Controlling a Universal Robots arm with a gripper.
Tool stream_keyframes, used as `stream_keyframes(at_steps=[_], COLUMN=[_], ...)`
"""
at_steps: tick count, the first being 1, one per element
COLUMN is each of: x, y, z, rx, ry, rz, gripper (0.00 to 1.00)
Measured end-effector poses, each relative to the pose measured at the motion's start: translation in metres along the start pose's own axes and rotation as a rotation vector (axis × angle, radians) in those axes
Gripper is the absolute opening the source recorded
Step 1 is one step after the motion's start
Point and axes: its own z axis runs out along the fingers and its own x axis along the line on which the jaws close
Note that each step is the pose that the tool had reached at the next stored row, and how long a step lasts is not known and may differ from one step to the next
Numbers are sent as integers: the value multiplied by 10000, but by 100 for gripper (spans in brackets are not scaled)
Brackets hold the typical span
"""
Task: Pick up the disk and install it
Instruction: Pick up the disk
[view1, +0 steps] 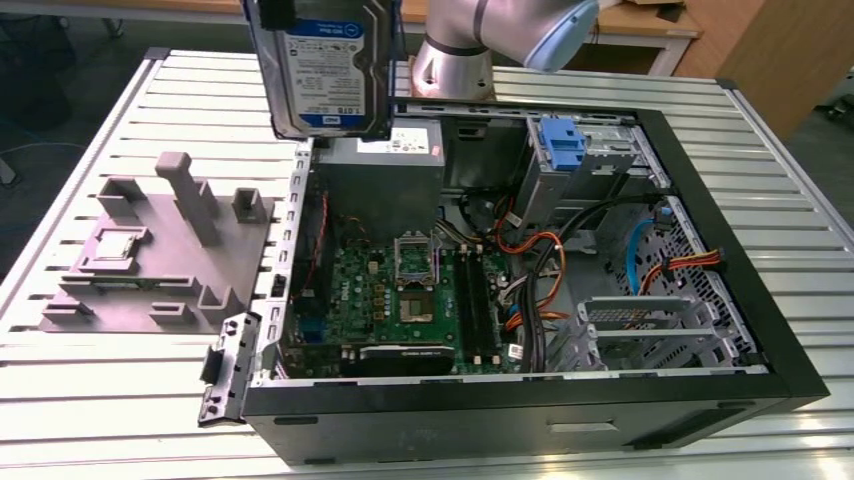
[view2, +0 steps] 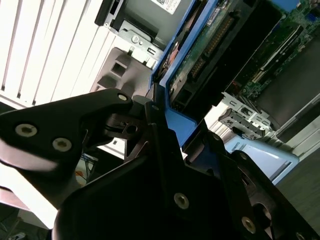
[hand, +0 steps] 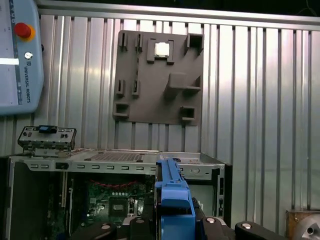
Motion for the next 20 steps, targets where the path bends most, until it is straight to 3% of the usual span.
stream_keyframes(at_steps=[7, 9, 12, 20], x=[192, 226, 250, 270], y=[-10, -43, -153, -519], z=[11, 14, 17, 29], rx=[0, 2, -1, 0], ry=[0, -2, 1, 0], rz=[0, 1, -1, 0], gripper=[37, 37, 37, 37])
